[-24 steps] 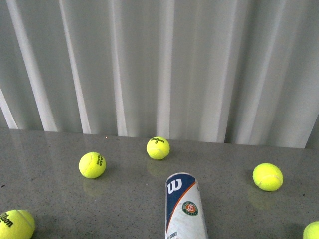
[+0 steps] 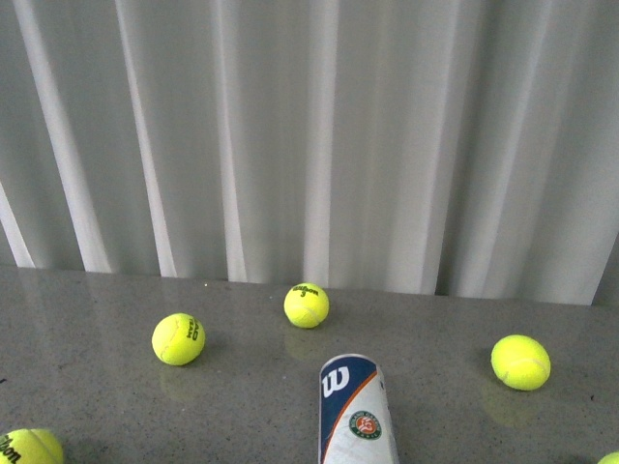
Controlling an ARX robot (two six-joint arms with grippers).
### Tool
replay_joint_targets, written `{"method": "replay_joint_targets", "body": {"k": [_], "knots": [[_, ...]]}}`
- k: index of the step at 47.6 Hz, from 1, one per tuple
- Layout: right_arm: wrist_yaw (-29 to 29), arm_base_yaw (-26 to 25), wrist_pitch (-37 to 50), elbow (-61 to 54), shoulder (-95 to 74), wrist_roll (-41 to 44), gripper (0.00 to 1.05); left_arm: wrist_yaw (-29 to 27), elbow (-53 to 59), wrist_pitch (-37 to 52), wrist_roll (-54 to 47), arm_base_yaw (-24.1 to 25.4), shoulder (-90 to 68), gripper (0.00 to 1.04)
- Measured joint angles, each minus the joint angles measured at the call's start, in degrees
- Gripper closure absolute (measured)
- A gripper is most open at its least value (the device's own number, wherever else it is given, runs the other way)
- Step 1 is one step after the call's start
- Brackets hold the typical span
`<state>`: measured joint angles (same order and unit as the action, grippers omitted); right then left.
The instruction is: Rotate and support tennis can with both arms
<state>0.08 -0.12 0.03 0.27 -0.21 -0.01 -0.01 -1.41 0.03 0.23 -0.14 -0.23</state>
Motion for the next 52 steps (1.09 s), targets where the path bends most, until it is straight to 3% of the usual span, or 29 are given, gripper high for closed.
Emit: {"method": "replay_joint_targets", "body": {"k": [43, 45, 49, 52], "knots": [[0.0, 0.0, 0.0, 0.0, 0.0, 0.0, 0.07, 0.0, 0.0, 0.0, 0.0, 0.0, 0.0, 0.07], [2.1, -0.6, -2.0, 0.7, -1.0, -0.7, 0.07, 0.0, 0.0, 0.0, 0.0, 0.0, 0.0, 0.07], [15.8, -3.3, -18.2, 9.2, -14.7, -4.9, 0.07, 0.0, 0.0, 0.0, 0.0, 0.0, 0.0, 0.07], [19.6, -2.3, -18.4, 13.4, -25.1, -5.4, 0.07, 0.0, 0.0, 0.0, 0.0, 0.0, 0.0, 0.07]]}}
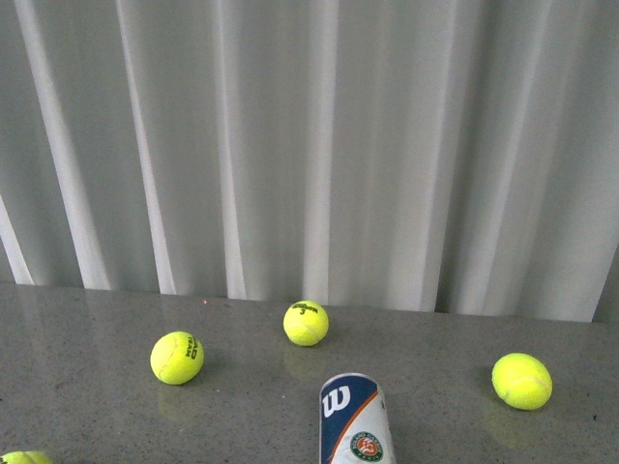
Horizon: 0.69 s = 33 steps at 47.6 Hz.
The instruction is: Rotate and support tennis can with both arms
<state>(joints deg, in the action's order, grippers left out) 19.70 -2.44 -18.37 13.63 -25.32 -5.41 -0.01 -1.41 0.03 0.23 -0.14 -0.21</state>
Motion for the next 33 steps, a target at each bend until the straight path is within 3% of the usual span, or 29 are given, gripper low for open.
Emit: {"method": "replay_joint_targets", "body": {"k": [7, 20, 33], "knots": [[-0.6, 4.4, 2.3, 10.9, -21.0, -3.0, 0.07, 0.0, 0.0, 0.0, 0.0, 0.0, 0.0, 0.07], [-10.2, 15.9, 9.4, 28.4, -59.1, -4.1, 0.07, 0.0, 0.0, 0.0, 0.0, 0.0, 0.0, 0.07], [-12.3, 19.3, 11.3, 36.6, -75.0, -6.2, 0.07, 0.0, 0.0, 0.0, 0.0, 0.0, 0.0, 0.07]]}}
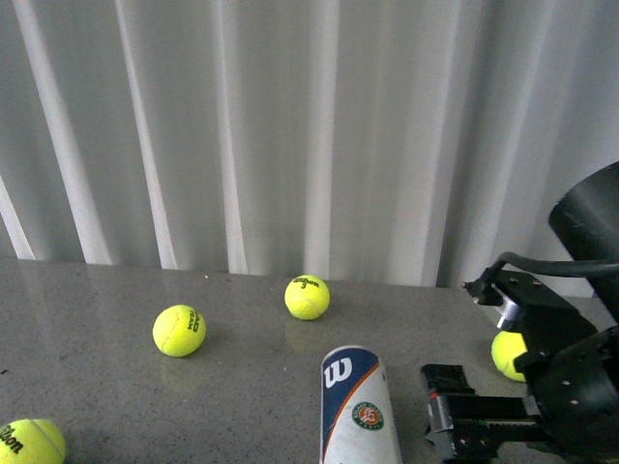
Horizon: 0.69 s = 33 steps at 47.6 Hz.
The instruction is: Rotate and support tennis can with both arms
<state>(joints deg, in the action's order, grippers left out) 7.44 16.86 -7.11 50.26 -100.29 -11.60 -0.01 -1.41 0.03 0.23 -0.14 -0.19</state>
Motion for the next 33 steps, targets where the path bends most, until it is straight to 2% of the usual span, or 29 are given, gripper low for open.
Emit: {"method": "replay_joint_targets", "body": {"k": [33], "knots": [[3.9, 4.9, 0.1, 15.0, -17.5, -7.0, 0.07, 0.0, 0.0, 0.0, 0.0, 0.0, 0.0, 0.07]]}}
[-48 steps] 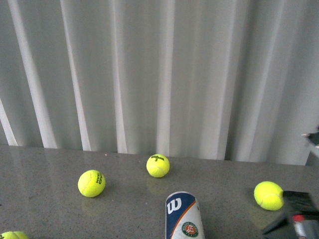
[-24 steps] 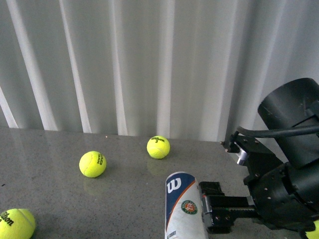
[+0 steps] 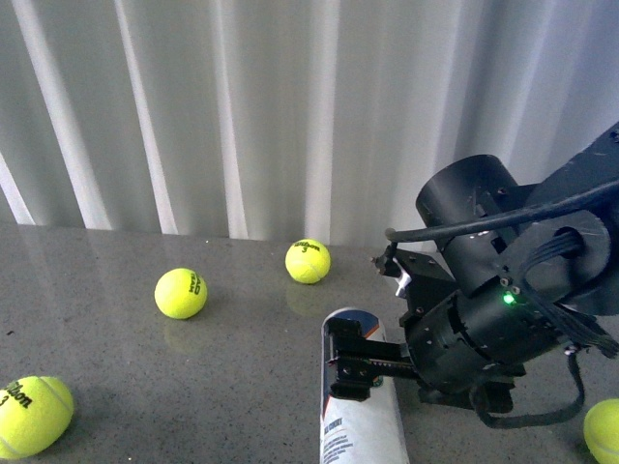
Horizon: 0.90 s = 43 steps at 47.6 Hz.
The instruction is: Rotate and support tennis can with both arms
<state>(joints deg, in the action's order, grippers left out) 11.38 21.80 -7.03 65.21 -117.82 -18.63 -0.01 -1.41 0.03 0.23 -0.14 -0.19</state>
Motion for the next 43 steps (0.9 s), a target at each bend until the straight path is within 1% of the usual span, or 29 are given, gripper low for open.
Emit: {"method": "replay_joint_targets", "body": {"k": [7, 12, 19, 25, 32, 39, 43], "knots": [[0.7, 0.6, -0.9, 4.3, -4.2, -1.0, 0.07, 0.0, 0.0, 0.0, 0.0, 0.0, 0.0, 0.07], [0.2, 0.9, -2.0, 7.8, -7.6, -1.0, 0.07, 0.0, 0.0, 0.0, 0.0, 0.0, 0.0, 0.07], [-1.4, 1.0, -2.8, 9.5, -9.8, 0.4, 0.08, 0.0, 0.0, 0.0, 0.0, 0.0, 0.0, 0.07], [-1.2, 1.0, -2.3, 9.4, -10.0, 3.4, 0.24, 0.0, 0.0, 0.0, 0.0, 0.0, 0.0, 0.07], [-0.8, 0.9, -1.0, 8.3, -9.4, 8.9, 0.38, 0.0, 0.0, 0.0, 0.0, 0.0, 0.0, 0.07], [-0.8, 0.4, -0.5, 6.6, -8.3, 17.0, 0.51, 0.0, 0.0, 0.0, 0.0, 0.0, 0.0, 0.07], [-0.8, -0.1, 0.1, 5.3, -7.1, 24.6, 0.6, 0.0, 0.0, 0.0, 0.0, 0.0, 0.0, 0.07]]}}
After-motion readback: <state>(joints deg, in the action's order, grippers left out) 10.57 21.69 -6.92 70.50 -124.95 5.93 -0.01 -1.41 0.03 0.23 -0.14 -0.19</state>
